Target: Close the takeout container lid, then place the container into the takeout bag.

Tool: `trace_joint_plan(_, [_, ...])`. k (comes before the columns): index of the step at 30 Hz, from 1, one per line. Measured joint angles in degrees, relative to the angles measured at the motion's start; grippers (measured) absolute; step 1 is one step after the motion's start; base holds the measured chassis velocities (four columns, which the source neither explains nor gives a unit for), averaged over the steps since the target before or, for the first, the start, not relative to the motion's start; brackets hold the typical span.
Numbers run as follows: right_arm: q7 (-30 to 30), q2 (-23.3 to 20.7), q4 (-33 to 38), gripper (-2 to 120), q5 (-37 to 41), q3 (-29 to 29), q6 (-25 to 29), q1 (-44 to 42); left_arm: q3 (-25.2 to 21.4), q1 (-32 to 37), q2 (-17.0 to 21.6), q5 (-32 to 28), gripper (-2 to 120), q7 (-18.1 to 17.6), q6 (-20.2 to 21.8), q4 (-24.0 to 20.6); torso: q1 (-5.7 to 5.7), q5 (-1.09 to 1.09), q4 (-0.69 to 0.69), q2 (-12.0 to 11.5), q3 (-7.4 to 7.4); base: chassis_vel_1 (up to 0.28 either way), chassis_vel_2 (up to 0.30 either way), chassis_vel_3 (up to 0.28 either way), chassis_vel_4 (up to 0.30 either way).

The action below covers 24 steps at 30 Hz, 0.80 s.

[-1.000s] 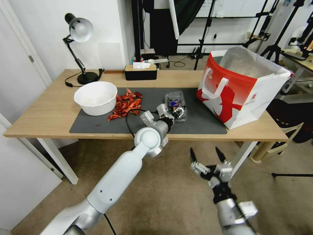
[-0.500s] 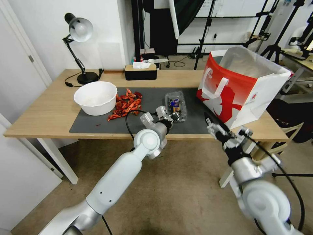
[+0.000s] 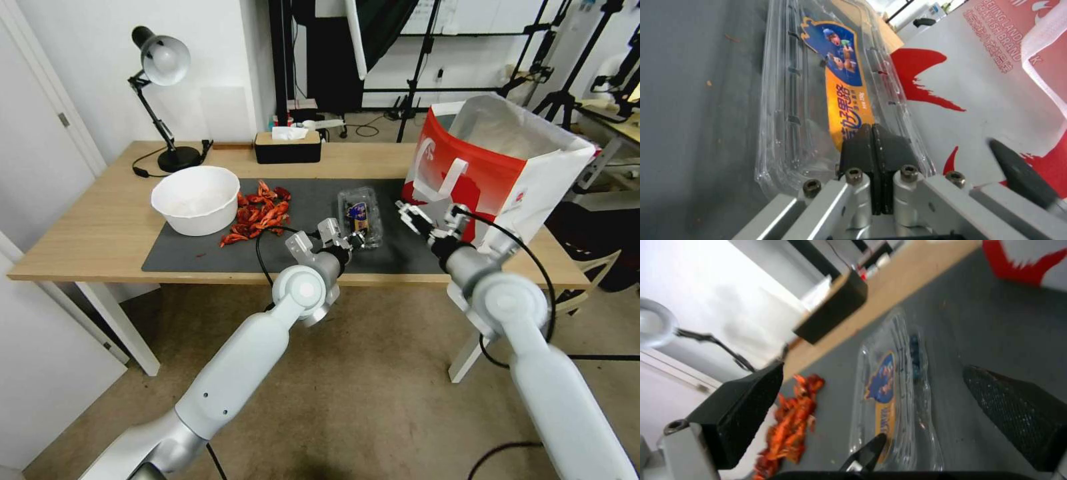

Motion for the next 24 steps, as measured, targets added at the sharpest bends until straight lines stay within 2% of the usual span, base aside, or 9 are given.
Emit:
trace_joint_plan(5, [2.90,0.30,-4.68,100,1.20,-2.42,-3.49,5.95,-0.10,0.00,0.03,-0.01,0,0.02,-0.11,0.11,0.01,-0.01,0.01,0.00,0.00,0.000,0.000,0.000,0.000])
trace_joint_plan(8, [4.48,0.60,-8.11,100,2.34,-3.89,-7.40,9.93,-0.22,0.09,0.06,-0.04,0,0.05,-0.12,0.11,0.01,-0.01,0.01,0.00,0.00,0.000,0.000,0.000,0.000])
trace_joint_plan(15, [7.24,1.39,-12.90,100,3.43,-5.85,-13.87,14.44,-0.31,0.15,0.09,-0.12,0,0.17,-0.16,0.26,0.00,-0.01,0.01,0.00,0.00,0.000,0.000,0.000,0.000])
trace_joint_plan(24, [9.91,2.05,-17.29,100,5.15,-8.46,-15.16,17.20,-0.41,0.32,0.13,-0.15,0,0.24,-0.22,0.28,0.00,-0.01,0.00,0.00,0.00,0.000,0.000,0.000,0.000])
